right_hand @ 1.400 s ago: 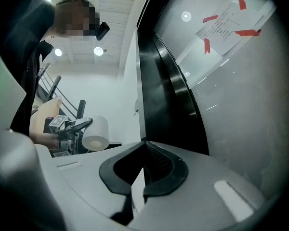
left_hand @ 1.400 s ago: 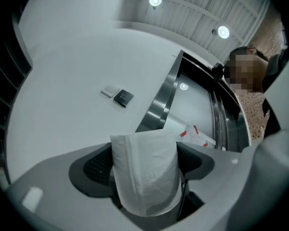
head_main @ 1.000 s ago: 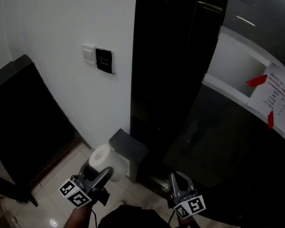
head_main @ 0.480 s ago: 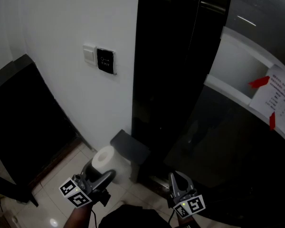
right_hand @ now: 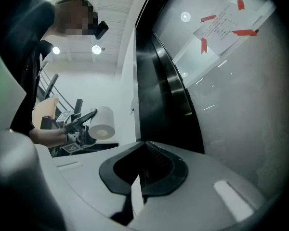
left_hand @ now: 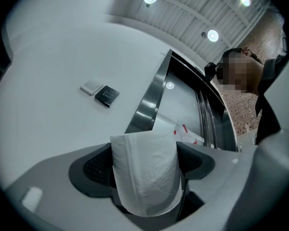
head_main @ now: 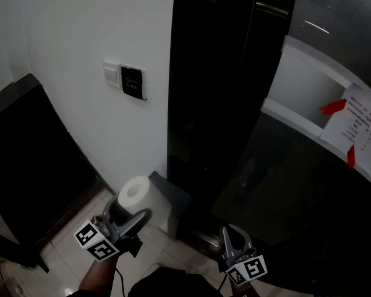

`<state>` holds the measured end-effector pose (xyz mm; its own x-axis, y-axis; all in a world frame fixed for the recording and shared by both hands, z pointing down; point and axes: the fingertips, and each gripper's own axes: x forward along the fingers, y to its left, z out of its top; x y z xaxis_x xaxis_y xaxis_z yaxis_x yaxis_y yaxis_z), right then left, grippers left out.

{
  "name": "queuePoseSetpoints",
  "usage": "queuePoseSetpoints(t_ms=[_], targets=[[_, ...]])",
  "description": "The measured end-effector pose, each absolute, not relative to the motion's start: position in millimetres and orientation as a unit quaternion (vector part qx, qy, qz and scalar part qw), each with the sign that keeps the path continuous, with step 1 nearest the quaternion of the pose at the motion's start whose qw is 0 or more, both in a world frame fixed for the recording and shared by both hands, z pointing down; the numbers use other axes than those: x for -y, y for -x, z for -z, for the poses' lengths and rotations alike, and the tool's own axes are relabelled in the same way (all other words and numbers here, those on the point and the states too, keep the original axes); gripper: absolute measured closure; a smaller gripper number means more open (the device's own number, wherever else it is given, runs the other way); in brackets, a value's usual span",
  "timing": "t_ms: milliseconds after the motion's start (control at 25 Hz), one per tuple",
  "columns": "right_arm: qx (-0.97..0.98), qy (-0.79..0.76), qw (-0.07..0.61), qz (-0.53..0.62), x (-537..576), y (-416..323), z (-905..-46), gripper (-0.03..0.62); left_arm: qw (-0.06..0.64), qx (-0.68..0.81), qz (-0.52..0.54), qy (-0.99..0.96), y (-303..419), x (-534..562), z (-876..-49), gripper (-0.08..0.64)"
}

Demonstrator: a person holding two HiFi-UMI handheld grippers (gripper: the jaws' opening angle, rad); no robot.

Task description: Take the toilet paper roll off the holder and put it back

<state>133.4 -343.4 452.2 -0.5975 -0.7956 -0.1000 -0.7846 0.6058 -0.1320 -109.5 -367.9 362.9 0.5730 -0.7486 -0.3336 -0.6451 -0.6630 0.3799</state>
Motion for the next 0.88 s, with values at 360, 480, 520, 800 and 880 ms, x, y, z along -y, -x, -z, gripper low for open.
queuePoseSetpoints(t_ms=[360, 480, 520, 800, 880], targets=[[-0.881, 0.465, 0.074, 0.034, 343.2, -150.1, -451.5, 0.578, 0.075, 0.473, 0.172, -0.861, 100.8, 418.5, -361.0, 0.146], [-0.877, 0.473, 0.073, 0.033, 342.8, -156.0, -452.3, 0.578, 0.05, 0.482, 0.142, -0.863, 91.4, 429.5, -367.9, 0.146], [-0.875, 0.477, 0.073, 0.032, 343.0, -158.9, -452.5, 0.578, 0.036, 0.483, 0.129, -0.865, 87.5, 431.9, -370.3, 0.145], [-0.864, 0.497, 0.074, 0.029, 342.4, -171.2, -452.7, 0.578, -0.039, 0.485, 0.044, -0.872, 61.1, 441.2, -392.4, 0.144], [-0.86, 0.503, 0.075, 0.029, 343.0, -174.9, -453.3, 0.578, -0.054, 0.487, 0.027, -0.871, 54.6, 443.8, -398.1, 0.144]])
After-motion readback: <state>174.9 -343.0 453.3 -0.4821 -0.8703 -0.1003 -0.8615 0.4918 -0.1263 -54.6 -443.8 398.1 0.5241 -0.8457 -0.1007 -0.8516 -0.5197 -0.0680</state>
